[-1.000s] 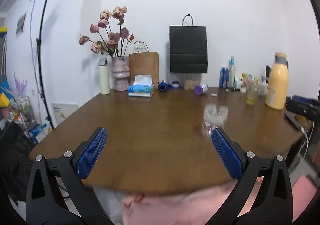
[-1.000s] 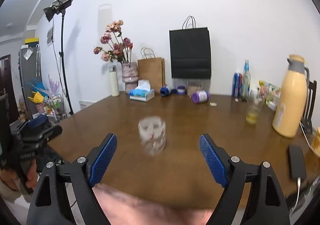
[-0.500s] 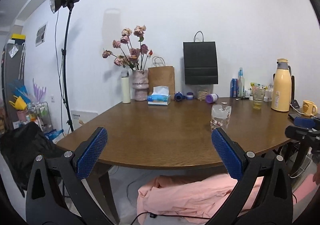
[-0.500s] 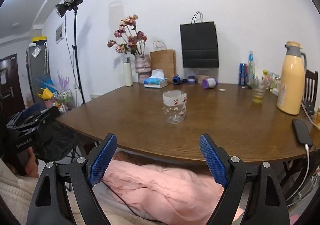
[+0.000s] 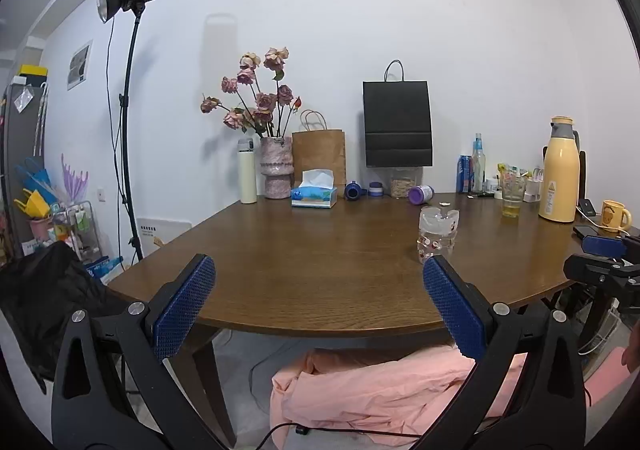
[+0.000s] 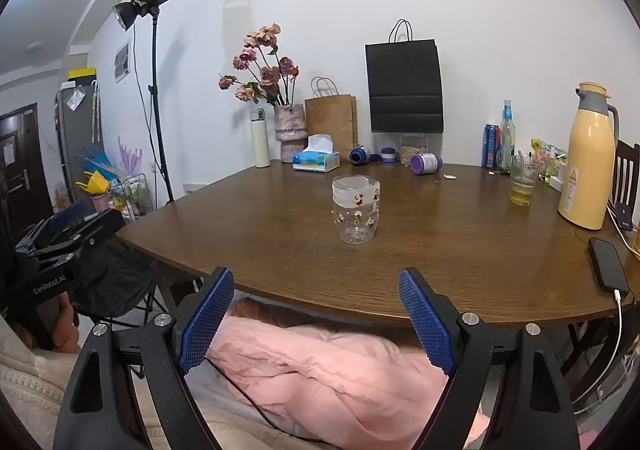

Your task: Flip cup upright

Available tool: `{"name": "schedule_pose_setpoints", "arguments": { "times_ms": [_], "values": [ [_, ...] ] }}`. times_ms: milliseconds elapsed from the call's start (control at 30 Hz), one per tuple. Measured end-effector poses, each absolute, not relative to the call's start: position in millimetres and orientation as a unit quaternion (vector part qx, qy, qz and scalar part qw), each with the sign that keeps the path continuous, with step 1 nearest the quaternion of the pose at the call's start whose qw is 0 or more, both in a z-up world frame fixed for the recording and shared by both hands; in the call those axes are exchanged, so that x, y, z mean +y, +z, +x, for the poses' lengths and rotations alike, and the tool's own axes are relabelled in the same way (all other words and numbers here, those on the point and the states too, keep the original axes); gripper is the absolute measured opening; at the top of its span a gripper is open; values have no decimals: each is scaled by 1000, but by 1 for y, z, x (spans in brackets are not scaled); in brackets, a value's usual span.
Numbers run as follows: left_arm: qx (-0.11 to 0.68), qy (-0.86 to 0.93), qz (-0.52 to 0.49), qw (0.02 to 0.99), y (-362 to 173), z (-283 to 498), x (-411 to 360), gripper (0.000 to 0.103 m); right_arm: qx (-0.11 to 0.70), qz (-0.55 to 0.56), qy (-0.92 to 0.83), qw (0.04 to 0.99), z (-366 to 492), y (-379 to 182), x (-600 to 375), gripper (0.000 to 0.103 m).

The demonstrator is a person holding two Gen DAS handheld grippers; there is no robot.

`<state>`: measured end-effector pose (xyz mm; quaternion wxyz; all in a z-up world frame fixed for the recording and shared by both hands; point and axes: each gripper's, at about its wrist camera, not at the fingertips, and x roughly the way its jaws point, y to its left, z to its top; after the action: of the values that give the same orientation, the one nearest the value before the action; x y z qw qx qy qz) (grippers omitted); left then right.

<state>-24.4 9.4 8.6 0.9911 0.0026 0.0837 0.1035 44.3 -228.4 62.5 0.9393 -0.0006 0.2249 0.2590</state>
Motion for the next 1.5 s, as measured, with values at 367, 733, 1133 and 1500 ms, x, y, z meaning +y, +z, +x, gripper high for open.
{"name": "schedule_pose_setpoints", "arguments": {
  "times_ms": [367, 733, 1133, 1500],
  "values": [
    [83, 103, 3, 991, 9, -24, 10, 103, 232, 4, 258, 938, 47, 60, -228, 89],
    [79, 107, 3, 991, 10, -25, 11, 103, 231, 5, 260, 938, 47, 59, -227, 89],
    [79, 106, 4, 991, 10, -26, 10, 103, 232, 6, 259, 938, 46, 58, -227, 89],
    [78, 108, 11, 991, 10, -24, 8, 103, 232, 5, 259, 937, 45, 58, -226, 89]
  ]
}}
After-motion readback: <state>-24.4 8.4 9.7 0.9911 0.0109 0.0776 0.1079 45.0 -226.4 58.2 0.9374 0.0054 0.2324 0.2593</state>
